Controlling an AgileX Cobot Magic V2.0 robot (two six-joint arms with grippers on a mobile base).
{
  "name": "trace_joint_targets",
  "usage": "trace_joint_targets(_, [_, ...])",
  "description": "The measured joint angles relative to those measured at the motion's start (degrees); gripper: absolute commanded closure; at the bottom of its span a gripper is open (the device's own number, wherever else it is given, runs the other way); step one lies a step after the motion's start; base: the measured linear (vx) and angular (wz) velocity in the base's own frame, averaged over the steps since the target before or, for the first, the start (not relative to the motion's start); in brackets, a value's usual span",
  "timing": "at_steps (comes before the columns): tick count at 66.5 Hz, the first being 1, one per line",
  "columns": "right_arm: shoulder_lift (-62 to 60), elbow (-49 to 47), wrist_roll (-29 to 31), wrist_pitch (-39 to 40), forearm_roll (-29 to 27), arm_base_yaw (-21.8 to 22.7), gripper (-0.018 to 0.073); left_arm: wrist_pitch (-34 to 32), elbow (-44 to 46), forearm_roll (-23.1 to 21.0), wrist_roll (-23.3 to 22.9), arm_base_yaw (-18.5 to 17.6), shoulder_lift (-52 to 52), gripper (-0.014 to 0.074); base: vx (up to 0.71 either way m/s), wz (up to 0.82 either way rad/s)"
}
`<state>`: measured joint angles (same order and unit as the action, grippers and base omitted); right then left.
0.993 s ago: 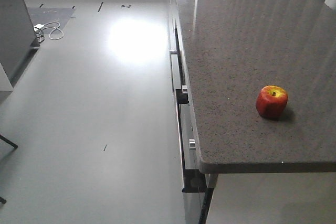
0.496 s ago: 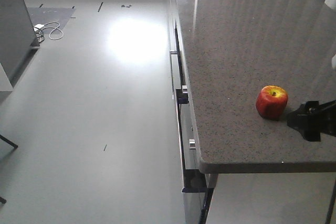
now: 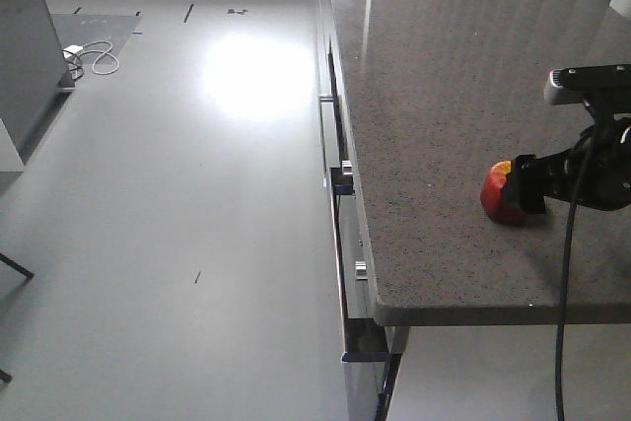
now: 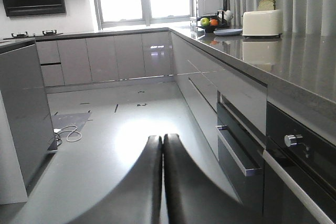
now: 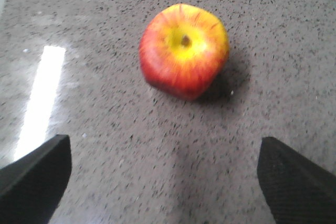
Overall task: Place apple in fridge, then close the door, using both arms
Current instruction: 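Lower the right gripper over the red-yellow apple and close on it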
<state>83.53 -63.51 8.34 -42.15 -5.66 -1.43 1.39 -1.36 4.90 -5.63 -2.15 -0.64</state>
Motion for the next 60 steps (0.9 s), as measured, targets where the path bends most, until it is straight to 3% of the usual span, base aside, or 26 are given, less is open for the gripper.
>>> trace_joint_targets(32, [16.1, -13.1, -0.6, 0.1, 4.8, 0.0, -0.0124, 0.0, 0.0, 0.0, 0.0, 0.0, 0.0, 0.0603, 0.0, 0.0])
trace_joint_targets(60, [25.1, -18.8, -0.7, -0.1, 4.9, 0.0, -0.0064, 0.0, 0.0, 0.0, 0.0, 0.0, 0.0, 0.0603, 0.0, 0.0])
